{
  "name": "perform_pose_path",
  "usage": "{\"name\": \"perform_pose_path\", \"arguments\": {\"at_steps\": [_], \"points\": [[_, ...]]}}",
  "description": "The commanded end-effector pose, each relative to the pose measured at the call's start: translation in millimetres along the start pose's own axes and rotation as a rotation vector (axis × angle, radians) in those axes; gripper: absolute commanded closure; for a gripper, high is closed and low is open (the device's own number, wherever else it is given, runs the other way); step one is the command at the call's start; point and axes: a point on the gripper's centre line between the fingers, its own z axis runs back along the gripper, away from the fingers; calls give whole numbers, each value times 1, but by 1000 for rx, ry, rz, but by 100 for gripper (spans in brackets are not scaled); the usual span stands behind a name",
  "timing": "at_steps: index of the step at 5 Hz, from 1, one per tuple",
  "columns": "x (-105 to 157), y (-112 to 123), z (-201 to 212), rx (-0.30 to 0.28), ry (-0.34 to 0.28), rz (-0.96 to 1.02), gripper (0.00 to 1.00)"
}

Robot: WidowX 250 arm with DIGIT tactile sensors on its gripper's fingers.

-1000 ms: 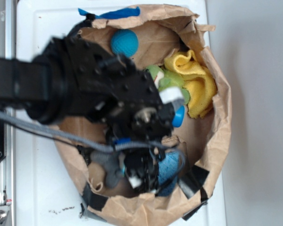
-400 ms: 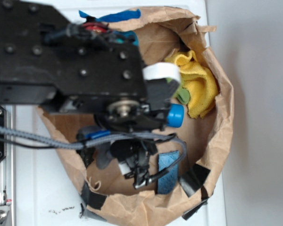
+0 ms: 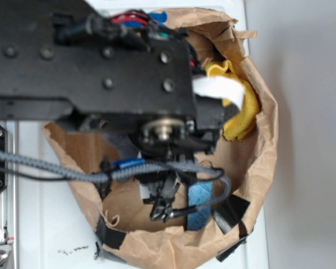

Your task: Grab the gray animal.

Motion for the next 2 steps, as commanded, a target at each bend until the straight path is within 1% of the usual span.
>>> {"name": "perform_pose_path", "arguments": {"at_steps": [1, 2], "points": [[-1, 9, 18, -20, -90, -40, 100], [-1, 5, 13, -46, -94, -28, 100]]}}
